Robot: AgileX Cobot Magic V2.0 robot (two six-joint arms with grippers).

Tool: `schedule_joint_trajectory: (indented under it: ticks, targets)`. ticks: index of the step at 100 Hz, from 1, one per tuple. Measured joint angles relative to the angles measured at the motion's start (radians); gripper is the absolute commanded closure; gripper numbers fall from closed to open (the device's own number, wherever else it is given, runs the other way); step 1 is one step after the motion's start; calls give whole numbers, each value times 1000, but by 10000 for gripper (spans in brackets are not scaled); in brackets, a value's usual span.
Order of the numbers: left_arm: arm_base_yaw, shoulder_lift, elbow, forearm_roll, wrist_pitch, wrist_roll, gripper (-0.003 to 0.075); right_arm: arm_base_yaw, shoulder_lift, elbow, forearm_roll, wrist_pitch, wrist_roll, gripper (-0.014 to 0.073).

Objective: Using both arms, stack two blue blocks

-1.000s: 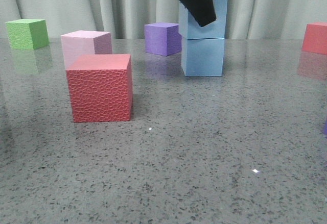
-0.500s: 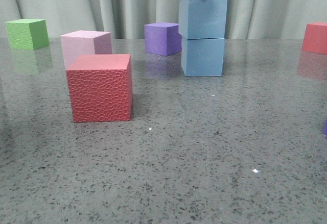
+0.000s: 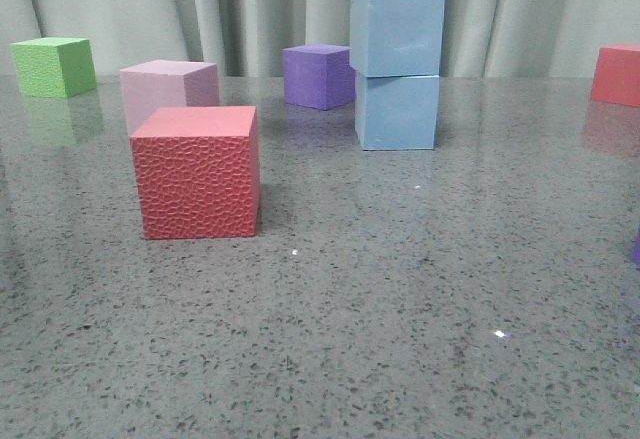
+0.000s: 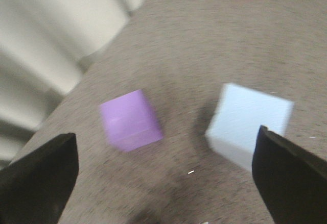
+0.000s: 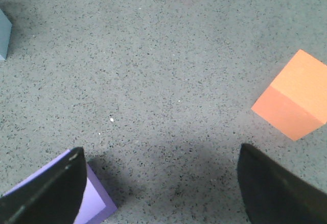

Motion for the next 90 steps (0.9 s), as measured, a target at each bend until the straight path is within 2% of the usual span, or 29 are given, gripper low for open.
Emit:
schedule_joint_trajectory:
  ticks: [15,46,77,90]
  targets:
    - [101,-37,0,8,0,-53,57,0,0,0,0,0,0,-6]
    - [216,-168,69,20,3,-121,59,0,0,0,0,0,0,-6]
    - [288,-387,389,78,0,-138,59,-2,0,0,0,6,0,-6]
    - [321,-531,566,82,-64,-154,59,-2,0,0,0,6,0,-6]
